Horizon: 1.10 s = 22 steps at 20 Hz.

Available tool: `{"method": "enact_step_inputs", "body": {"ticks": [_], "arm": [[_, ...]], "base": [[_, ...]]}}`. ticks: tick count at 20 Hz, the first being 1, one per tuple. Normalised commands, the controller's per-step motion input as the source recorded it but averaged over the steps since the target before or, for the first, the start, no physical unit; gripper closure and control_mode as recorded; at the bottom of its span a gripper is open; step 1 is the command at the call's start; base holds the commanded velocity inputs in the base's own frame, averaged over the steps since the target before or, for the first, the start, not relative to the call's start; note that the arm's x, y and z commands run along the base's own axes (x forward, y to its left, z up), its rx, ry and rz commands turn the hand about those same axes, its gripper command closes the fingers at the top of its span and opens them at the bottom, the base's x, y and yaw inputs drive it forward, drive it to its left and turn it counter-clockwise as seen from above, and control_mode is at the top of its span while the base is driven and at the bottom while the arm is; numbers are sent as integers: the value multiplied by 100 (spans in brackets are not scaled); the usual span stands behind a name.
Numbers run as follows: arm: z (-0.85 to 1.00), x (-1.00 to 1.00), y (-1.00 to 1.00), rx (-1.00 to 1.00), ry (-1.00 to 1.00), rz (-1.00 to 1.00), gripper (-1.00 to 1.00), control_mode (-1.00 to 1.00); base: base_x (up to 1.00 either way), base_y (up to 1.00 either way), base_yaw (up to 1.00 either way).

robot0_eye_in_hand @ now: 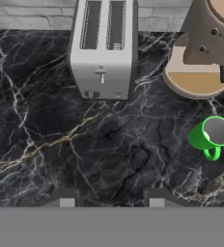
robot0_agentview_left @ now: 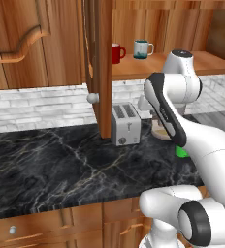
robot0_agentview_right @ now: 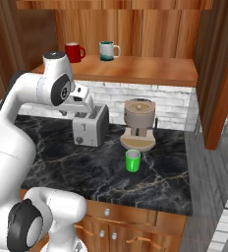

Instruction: Pick the mug on the counter and place it in the cabinet with the handle facing the right, like the mugs already inside.

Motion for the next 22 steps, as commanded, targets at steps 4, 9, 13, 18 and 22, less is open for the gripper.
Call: {"method": "enact_step_inputs", "body": {"ticks": [4,9,13,18,22], "arm": [[0,-9,2,0,-1,0,-100,-100],[0,-18,-4,0,0,-7,-100,-100],[0,-18,-10,0,1,-11,-100,-100],[0,-17,-14,0,1,-10,-100,-100],[-4,-16,-19,0,1,-8,-100,-100]], "base": [[0,0,0],[0,0,0],[0,0,0],[0,0,0],[0,0,0]]}}
